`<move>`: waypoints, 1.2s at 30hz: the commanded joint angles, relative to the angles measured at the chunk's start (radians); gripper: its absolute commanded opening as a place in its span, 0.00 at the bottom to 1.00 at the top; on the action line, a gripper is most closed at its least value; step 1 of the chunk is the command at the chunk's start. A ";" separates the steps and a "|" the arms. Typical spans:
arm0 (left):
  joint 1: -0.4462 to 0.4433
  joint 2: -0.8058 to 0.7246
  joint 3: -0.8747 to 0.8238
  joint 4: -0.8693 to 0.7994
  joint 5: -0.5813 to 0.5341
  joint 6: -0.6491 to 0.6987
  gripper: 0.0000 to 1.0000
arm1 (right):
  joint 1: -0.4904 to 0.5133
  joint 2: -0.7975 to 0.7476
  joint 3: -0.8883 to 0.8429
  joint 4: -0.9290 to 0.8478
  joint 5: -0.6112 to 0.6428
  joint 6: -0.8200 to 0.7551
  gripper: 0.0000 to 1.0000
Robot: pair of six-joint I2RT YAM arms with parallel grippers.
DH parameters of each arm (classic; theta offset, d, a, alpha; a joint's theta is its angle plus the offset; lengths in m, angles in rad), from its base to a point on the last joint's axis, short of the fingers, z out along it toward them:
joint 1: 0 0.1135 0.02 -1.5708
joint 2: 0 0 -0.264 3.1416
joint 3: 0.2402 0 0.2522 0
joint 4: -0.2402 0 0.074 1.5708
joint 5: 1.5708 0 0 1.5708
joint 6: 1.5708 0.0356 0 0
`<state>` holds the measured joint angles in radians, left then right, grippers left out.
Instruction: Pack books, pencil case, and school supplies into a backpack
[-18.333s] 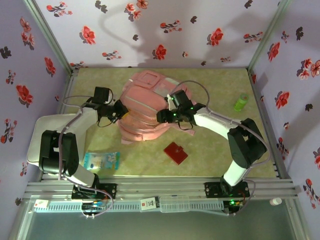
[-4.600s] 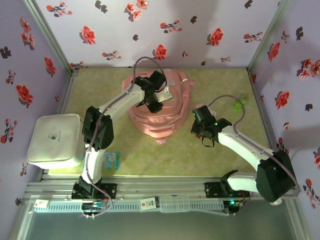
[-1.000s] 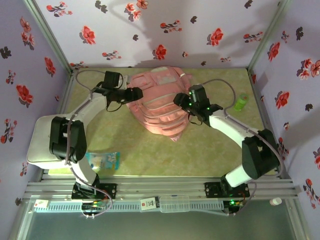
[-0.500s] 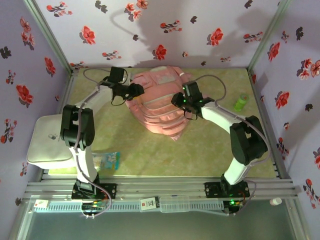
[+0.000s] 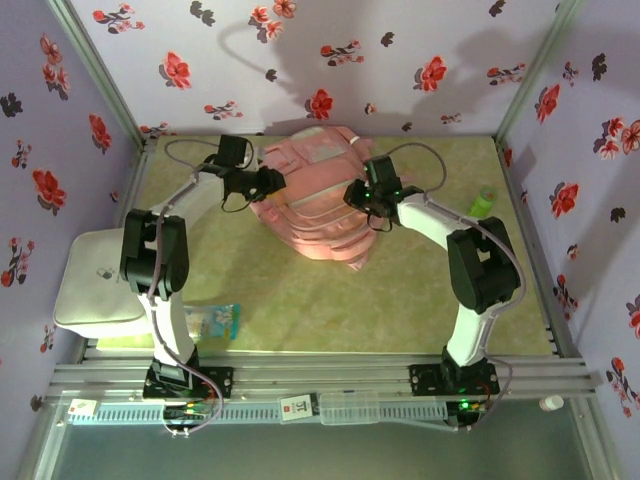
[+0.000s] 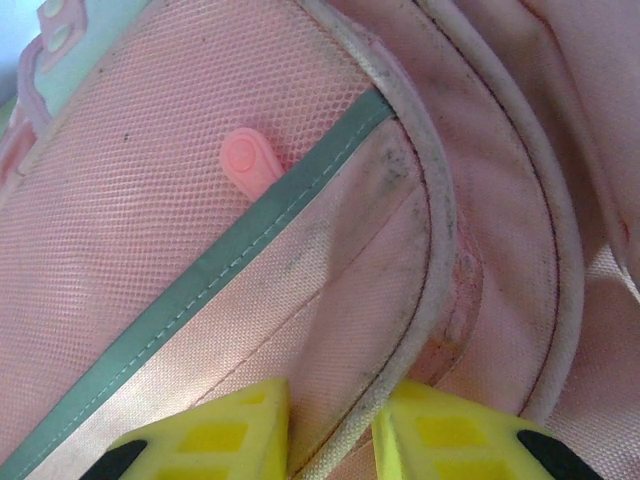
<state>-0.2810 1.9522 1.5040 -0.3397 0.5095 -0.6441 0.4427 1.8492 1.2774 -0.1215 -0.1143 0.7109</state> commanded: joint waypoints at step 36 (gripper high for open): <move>-0.242 -0.037 -0.174 0.473 -0.006 -0.484 0.00 | 0.296 -0.258 -0.153 -0.119 0.324 0.232 0.42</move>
<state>-0.5037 1.9282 1.3132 0.0715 0.4721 -1.1103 0.7326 1.5539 1.1244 -0.2802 0.1520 0.8928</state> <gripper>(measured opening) 0.049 0.432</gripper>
